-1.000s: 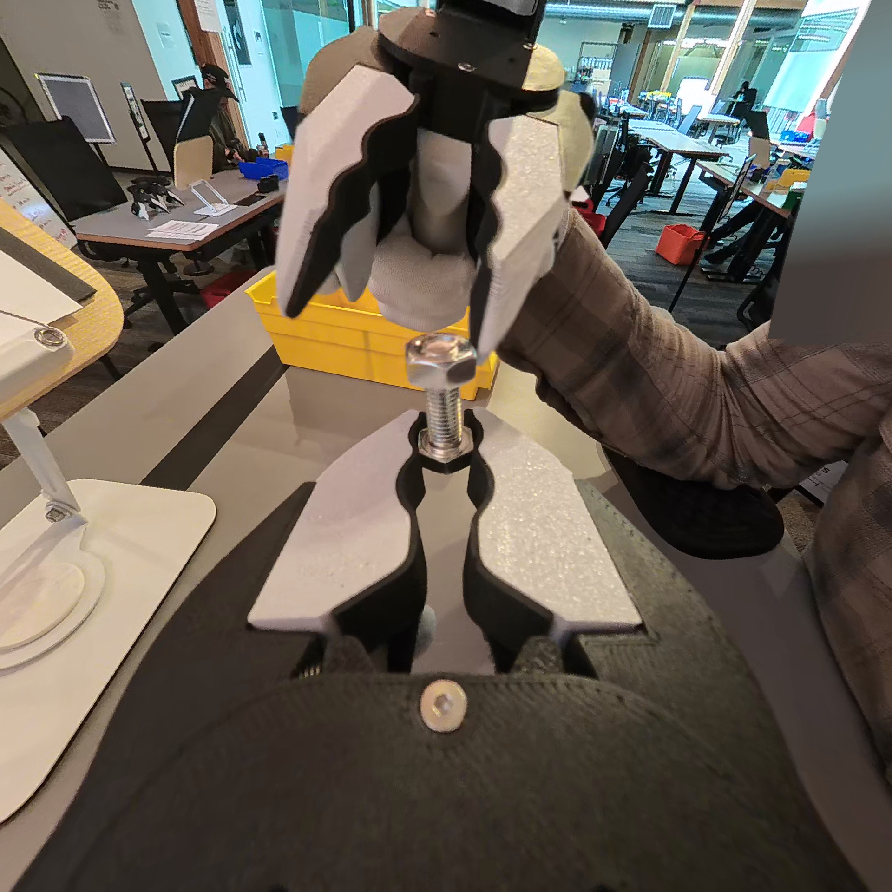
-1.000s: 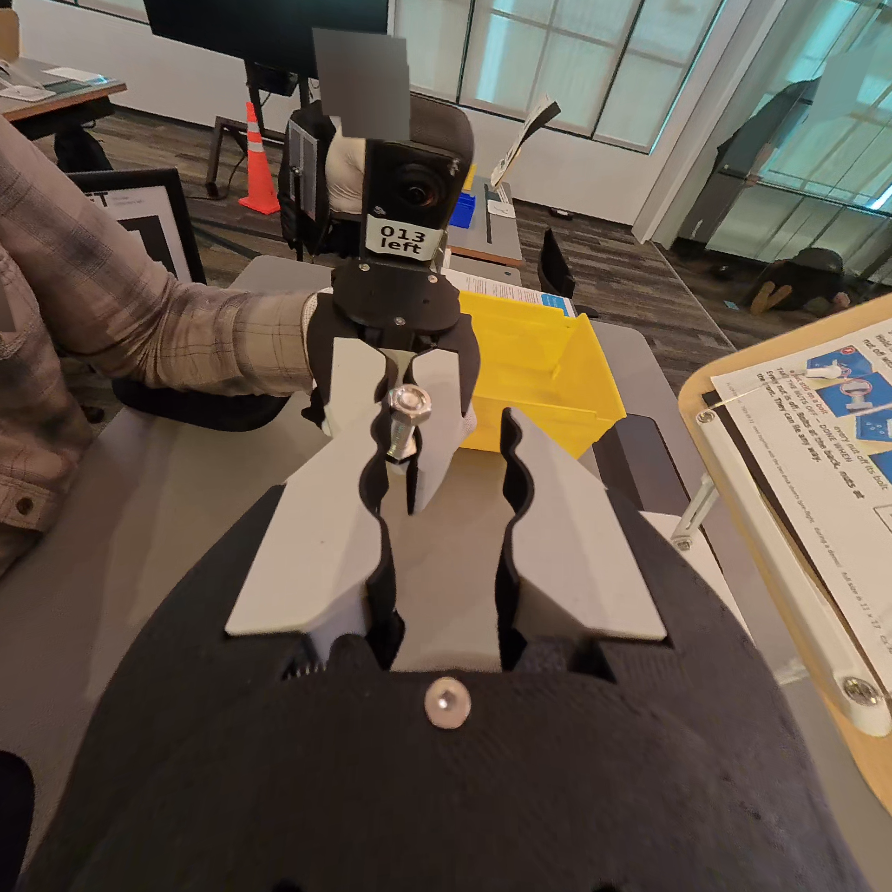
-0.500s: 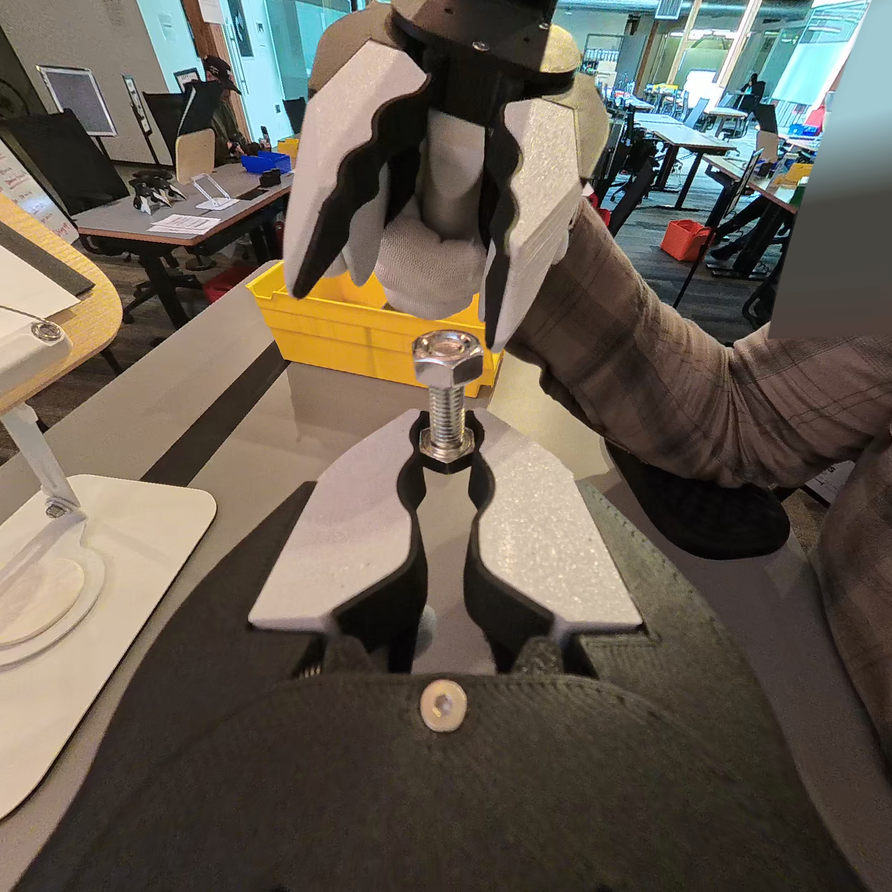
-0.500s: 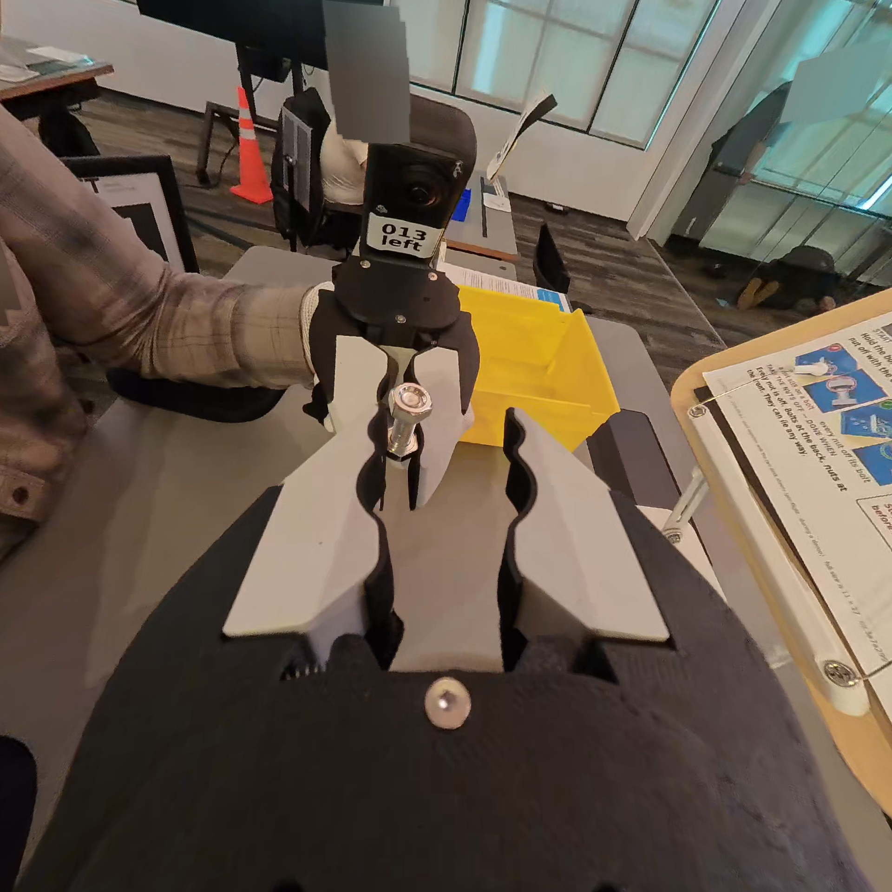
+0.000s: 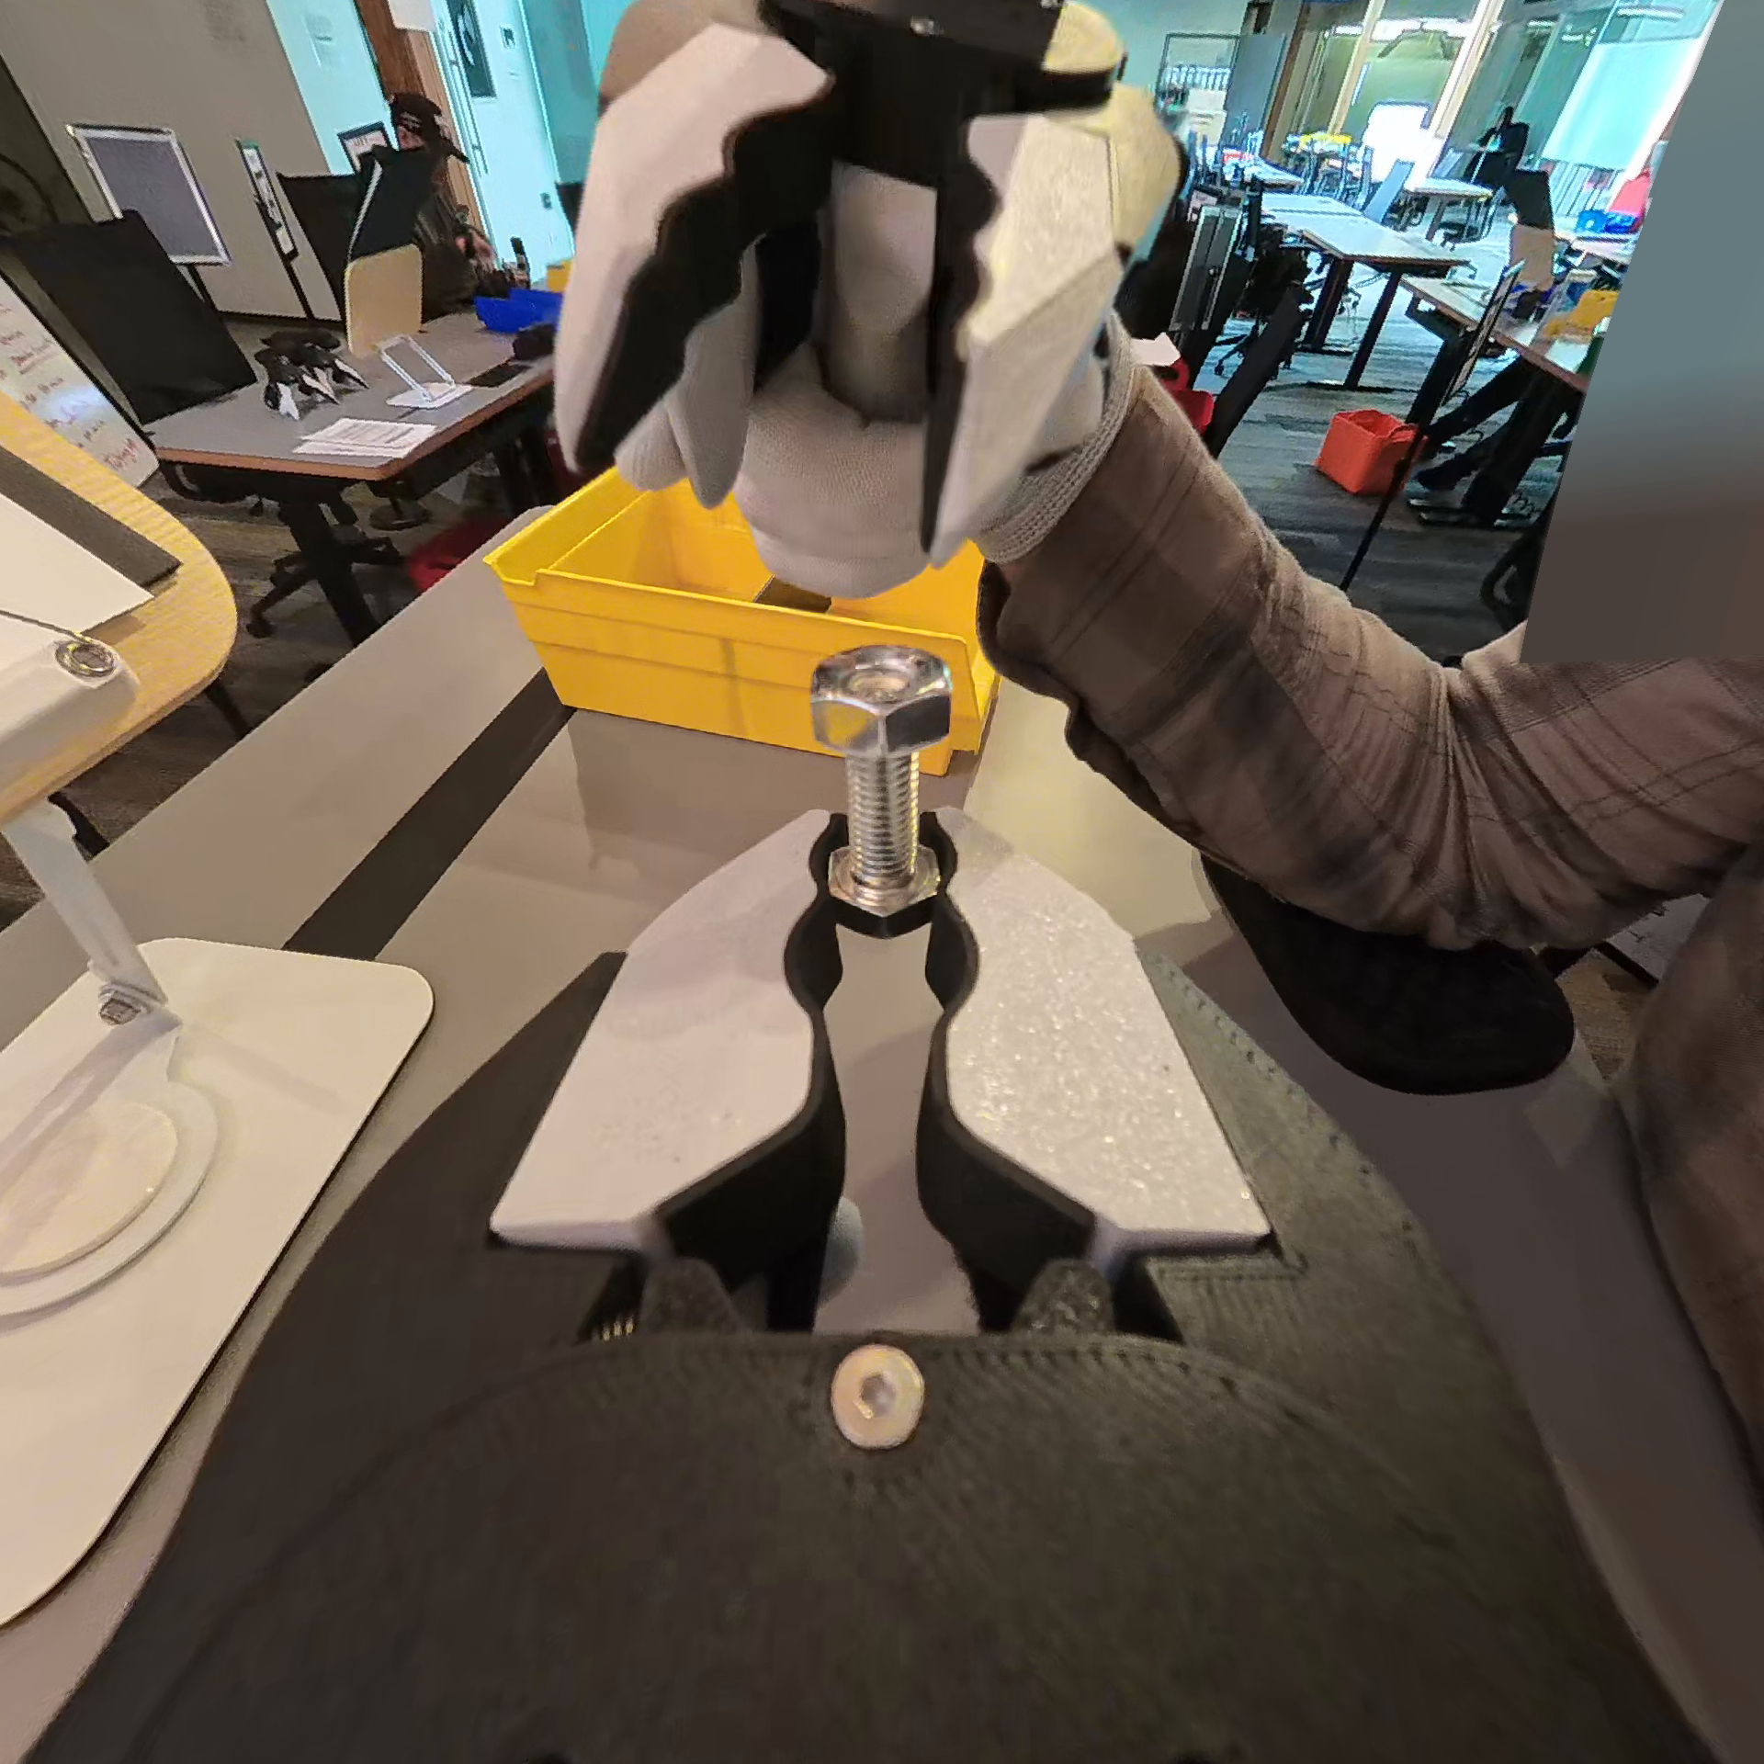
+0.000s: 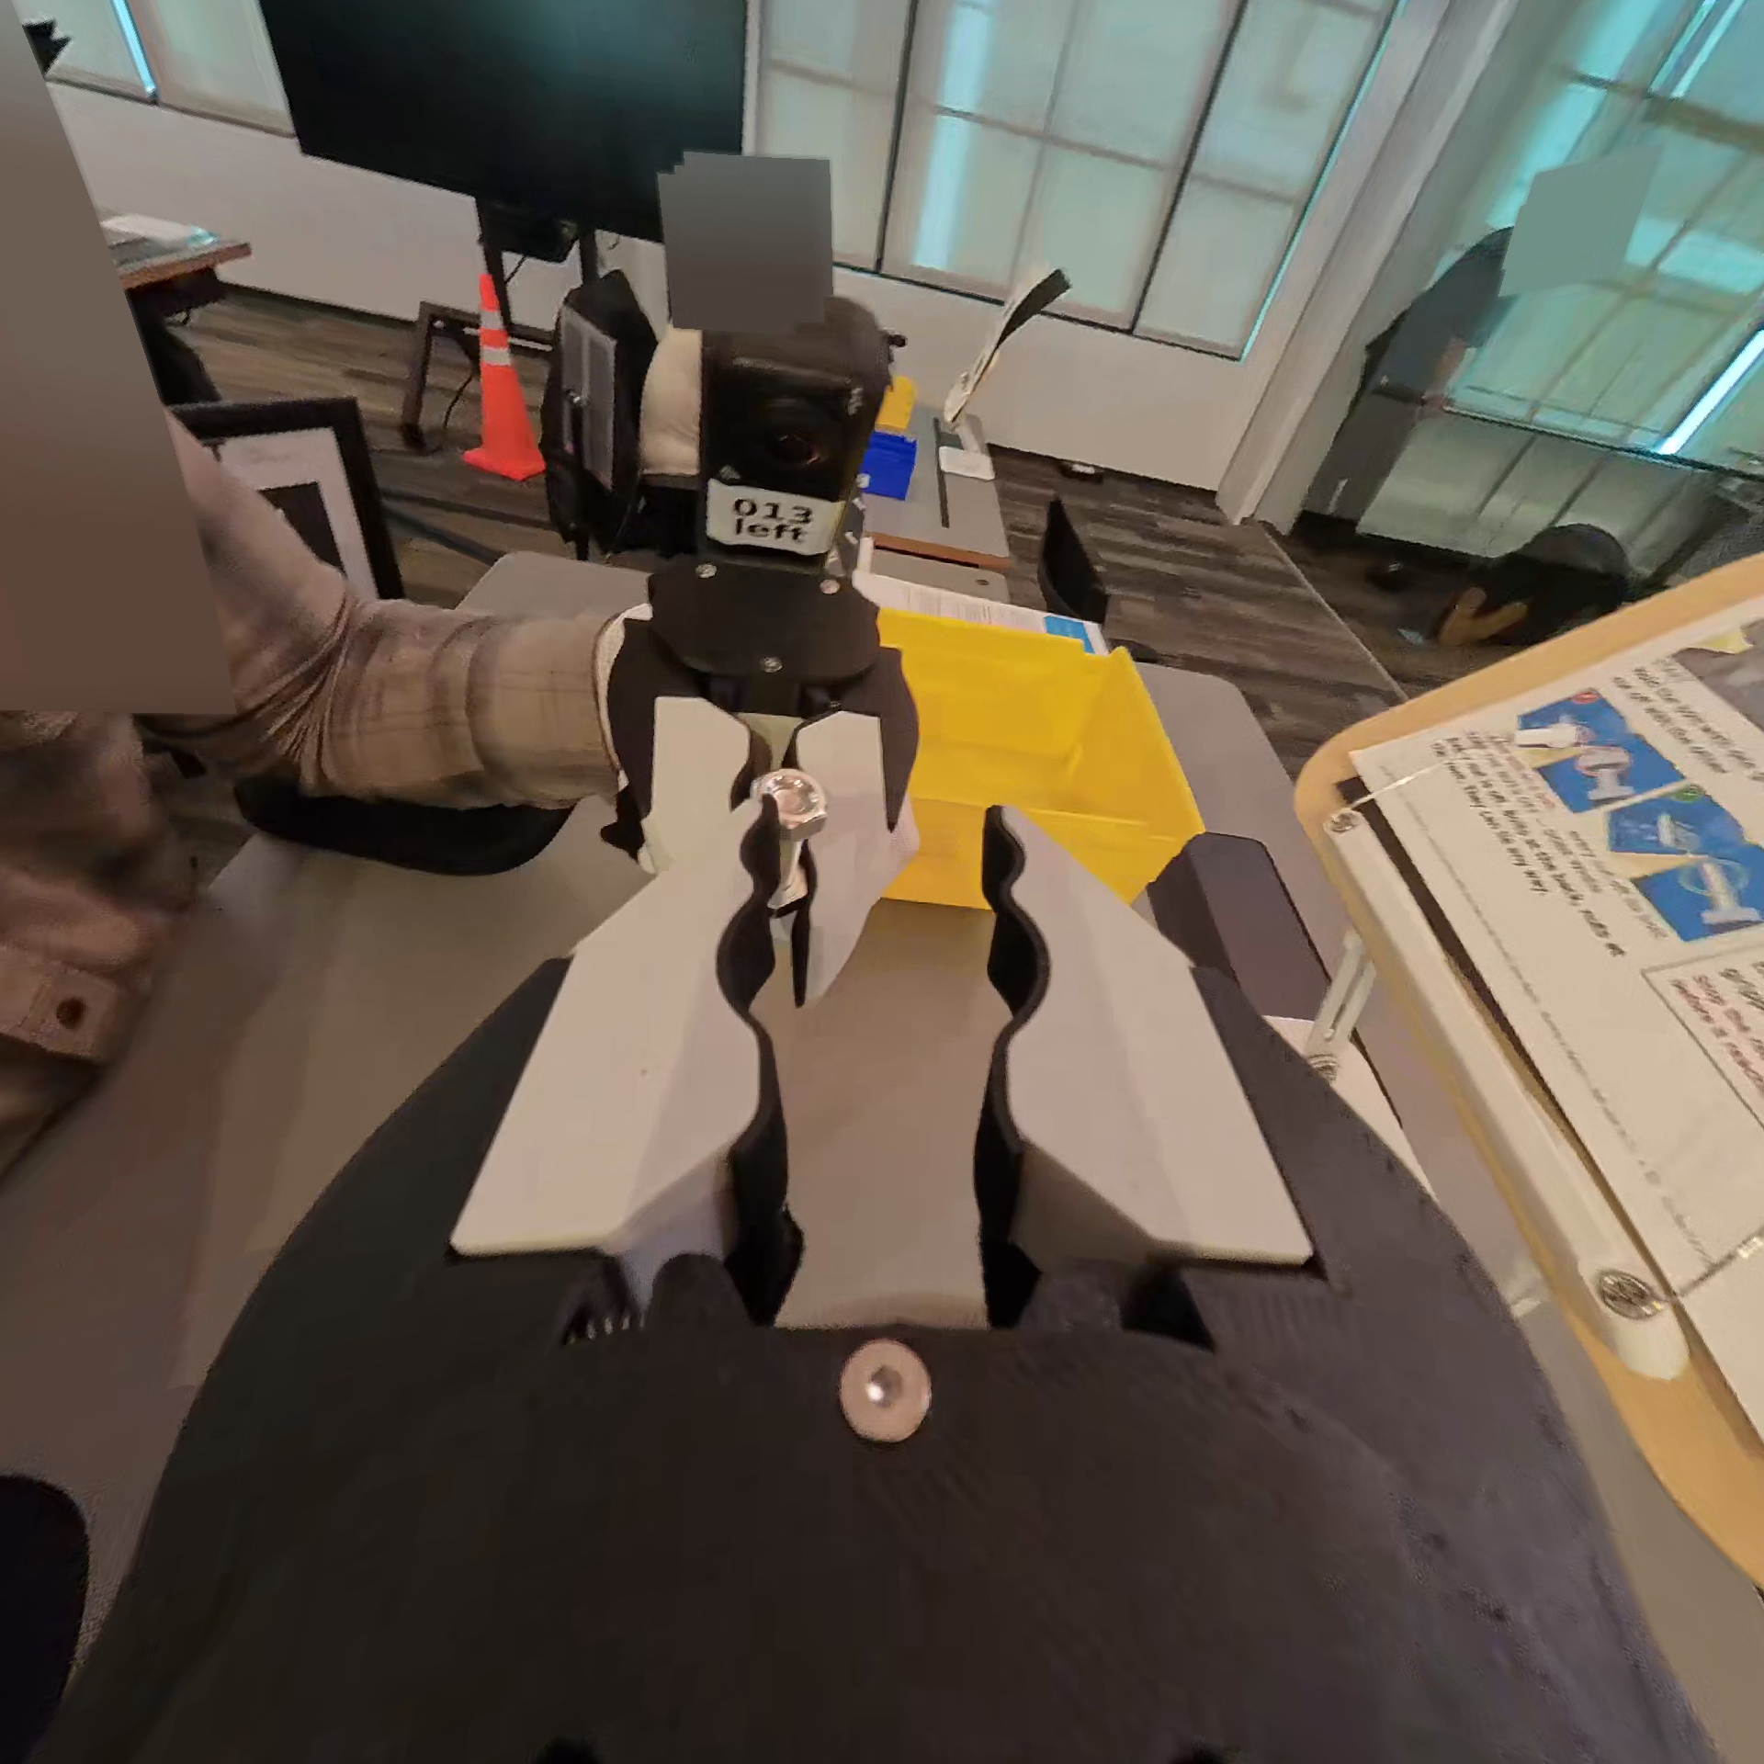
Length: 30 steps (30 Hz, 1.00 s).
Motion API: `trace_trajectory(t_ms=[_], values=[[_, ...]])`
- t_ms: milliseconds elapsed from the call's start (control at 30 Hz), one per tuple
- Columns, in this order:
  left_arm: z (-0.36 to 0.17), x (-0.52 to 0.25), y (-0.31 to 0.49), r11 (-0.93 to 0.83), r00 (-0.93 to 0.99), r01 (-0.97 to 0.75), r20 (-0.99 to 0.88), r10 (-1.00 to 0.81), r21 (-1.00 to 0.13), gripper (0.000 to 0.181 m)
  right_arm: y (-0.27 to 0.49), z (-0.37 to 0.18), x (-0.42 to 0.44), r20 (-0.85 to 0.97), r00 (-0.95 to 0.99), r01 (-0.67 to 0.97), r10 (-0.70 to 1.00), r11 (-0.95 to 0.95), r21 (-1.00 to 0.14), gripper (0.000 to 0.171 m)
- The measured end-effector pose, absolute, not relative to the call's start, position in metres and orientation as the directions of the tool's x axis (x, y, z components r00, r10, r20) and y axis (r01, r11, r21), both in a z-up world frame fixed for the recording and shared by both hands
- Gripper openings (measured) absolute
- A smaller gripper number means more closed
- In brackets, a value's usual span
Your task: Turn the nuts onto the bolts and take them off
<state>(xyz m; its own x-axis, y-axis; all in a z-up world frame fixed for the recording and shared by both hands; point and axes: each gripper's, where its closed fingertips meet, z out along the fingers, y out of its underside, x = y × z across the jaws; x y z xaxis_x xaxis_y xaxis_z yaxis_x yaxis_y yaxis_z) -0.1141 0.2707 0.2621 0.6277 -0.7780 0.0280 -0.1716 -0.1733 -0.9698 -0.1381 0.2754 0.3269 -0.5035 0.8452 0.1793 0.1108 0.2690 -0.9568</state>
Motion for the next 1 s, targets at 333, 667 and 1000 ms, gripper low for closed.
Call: trace_trajectory(t_ms=[333,667,1000], values=[[0.262,-0.115,0.272,-0.175,0.636,-0.171,0.028,-0.771,-0.970,0.014,0.265,0.317,-0.146,0.186,-0.536,0.130,0.824,0.298,-0.946,0.045],[0.264,-0.113,0.270,-0.165,0.628,-0.177,0.018,-0.778,-0.970,0.014,0.288,0.318,-0.145,0.169,-0.453,0.164,0.875,0.268,-0.949,0.042],[0.262,-0.113,0.270,-0.170,0.629,-0.182,0.018,-0.777,-0.968,0.014,0.270,0.316,-0.147,0.179,-0.519,0.145,0.836,0.292,-0.945,0.047]])
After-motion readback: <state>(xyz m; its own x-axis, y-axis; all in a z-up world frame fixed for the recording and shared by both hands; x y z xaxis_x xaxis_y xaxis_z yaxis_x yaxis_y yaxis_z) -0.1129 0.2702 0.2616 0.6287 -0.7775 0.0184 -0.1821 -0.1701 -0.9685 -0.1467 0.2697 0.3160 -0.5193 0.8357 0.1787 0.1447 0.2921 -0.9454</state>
